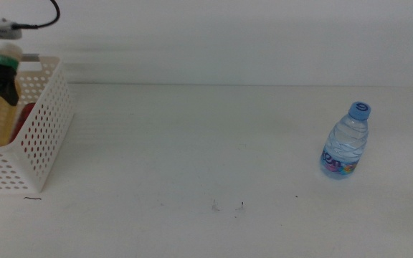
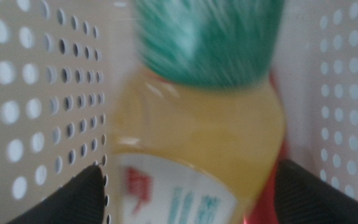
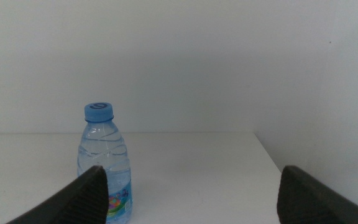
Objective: Use arms to grab the bottles and put them into the dustbin to the left of the table.
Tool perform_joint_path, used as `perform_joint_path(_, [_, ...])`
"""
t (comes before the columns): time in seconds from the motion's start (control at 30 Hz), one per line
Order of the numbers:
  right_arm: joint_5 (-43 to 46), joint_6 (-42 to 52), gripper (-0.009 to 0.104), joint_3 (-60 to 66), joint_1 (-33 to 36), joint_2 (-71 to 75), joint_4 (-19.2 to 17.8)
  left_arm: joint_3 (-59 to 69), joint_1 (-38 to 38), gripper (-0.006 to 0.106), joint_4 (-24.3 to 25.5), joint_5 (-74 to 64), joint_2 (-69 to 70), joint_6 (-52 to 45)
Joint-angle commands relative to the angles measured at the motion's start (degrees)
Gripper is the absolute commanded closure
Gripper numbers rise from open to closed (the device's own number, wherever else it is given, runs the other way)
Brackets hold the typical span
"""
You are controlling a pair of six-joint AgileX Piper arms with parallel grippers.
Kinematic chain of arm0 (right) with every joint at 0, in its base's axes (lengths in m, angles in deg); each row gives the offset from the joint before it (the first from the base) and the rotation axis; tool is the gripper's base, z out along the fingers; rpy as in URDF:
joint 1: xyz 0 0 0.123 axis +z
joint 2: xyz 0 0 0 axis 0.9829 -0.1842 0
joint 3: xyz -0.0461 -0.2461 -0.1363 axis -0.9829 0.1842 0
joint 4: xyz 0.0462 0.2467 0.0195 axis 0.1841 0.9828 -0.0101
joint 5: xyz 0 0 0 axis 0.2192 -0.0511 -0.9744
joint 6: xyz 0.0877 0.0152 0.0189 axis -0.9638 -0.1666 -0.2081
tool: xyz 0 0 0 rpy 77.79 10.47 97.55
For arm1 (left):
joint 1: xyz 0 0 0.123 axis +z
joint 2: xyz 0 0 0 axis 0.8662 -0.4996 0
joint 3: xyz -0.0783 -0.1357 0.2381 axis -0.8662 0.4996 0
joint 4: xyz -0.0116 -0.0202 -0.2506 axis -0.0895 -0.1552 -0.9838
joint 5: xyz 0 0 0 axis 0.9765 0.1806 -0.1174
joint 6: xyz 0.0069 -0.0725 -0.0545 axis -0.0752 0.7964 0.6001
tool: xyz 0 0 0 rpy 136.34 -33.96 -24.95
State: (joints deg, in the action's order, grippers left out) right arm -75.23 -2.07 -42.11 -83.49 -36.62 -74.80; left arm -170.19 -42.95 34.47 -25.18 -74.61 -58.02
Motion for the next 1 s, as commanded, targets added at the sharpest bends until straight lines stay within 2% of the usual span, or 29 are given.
perform_joint_path(0.0, [0.4,0.3,0.007,0.2,-0.4,0.3,-0.1,-0.6,0.0,0.007,-0.4,0.2,1.6,1.8])
perform_joint_path(0.2, [0.4,0.3,0.007,0.2,-0.4,0.3,-0.1,-0.6,-1.1,0.007,-2.6,0.2,6.2,3.4])
perform_joint_path(0.4, [0.4,0.3,0.007,0.2,-0.4,0.3,-0.1,4.4,-7.1,0.007,-3.5,0.2,14.7,6.2])
perform_joint_path(0.7, [0.4,0.3,0.007,0.2,-0.4,0.3,-0.1,20.3,-18.3,0.007,-5.7,16.1,33.8,7.1])
perform_joint_path(0.83, [0.4,0.3,0.007,0.2,-0.4,0.3,-0.1,25.8,-21.6,0.007,-10.2,19.8,41.2,0.8])
perform_joint_path(0.97, [0.4,0.3,0.007,0.2,-0.4,0.3,-0.1,26.2,-23.4,0.007,-10.7,16.0,47.1,-0.4])
